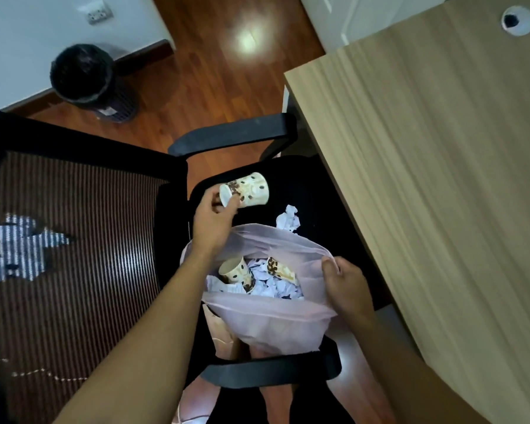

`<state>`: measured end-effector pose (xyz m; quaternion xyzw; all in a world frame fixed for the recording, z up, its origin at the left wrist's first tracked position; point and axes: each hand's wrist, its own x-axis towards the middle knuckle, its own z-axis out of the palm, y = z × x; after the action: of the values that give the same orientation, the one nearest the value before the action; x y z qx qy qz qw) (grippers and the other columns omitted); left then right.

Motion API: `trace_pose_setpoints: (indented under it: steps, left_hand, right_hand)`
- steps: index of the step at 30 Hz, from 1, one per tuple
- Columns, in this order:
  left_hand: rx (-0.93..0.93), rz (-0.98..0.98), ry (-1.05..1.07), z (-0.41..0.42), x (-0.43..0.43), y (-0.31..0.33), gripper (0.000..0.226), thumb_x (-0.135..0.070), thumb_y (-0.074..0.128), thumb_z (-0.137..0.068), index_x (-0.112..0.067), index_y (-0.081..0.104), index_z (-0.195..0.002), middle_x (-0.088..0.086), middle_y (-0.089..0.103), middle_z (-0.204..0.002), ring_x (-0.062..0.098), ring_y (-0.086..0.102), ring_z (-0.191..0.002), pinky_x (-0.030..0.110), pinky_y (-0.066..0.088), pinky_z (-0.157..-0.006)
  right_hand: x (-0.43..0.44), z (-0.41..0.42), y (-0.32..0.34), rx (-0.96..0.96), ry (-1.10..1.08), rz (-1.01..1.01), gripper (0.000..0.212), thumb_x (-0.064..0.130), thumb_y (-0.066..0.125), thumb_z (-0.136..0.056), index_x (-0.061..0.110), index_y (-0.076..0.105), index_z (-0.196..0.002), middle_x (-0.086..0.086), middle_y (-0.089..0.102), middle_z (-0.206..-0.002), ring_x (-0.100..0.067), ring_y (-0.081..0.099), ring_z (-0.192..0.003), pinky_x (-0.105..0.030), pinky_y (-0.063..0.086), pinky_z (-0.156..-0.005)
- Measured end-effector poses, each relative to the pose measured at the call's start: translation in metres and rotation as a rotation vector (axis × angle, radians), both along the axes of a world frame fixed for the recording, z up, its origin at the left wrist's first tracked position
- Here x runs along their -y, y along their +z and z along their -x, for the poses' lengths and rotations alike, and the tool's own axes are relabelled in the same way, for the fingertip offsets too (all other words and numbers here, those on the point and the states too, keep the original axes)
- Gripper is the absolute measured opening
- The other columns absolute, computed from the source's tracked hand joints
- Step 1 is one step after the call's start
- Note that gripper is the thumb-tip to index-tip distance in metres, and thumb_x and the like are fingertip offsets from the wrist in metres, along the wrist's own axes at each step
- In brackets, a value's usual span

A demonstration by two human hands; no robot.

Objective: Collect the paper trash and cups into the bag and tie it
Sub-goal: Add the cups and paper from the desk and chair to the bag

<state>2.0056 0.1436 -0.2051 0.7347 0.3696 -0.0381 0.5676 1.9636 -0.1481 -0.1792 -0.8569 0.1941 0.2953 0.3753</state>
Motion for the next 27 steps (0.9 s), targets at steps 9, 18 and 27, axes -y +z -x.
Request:
trace_pose_setpoints:
  steps: [9, 18, 27]
  left_hand:
    - [-0.582, 0.174, -0.771, 0.071, 0.011, 0.021, 0.069, -0.083, 0.069, -0.079, -0.022, 0.077, -0.113, -0.007, 0.075, -0.096, 0.017, 0.079, -0.086, 0.031, 0.05, -0.072]
    - [-0.643, -0.074, -0.856, 0.0, 0.016, 0.024, 0.045, -0.051, 0.057, -0.108, -0.013, 0.077, -0.093, -0.001, 0.08, -0.079, 0.013, 0.062, -0.058, 0.024, 0.047, -0.066]
    - [-0.343, -0.274, -0.677, -0.056, 0.065, -0.055, 0.05, -0.037, 0.079, -0.097, -0.016, 0.059, -0.138, 0.011, 0.057, -0.133, 0.029, 0.066, -0.113, 0.04, 0.055, -0.101]
  right_hand:
    - [-0.011, -0.008, 0.006, -0.028, -0.107, -0.107, 0.04, 0.031, 0.058, -0.11, -0.002, 0.06, -0.087, -0.009, 0.058, -0.07, -0.023, 0.054, -0.066, -0.037, 0.04, -0.066]
    - [-0.01, 0.004, 0.01, -0.029, -0.061, -0.145, 0.046, 0.04, 0.057, -0.108, 0.001, 0.055, -0.084, -0.014, 0.059, -0.072, -0.017, 0.053, -0.065, -0.036, 0.039, -0.062]
    - [-0.01, 0.001, 0.001, -0.042, -0.023, -0.17, 0.045, 0.028, 0.059, -0.11, 0.019, 0.043, -0.069, 0.011, 0.048, -0.06, -0.011, 0.044, -0.059, -0.035, 0.035, -0.061]
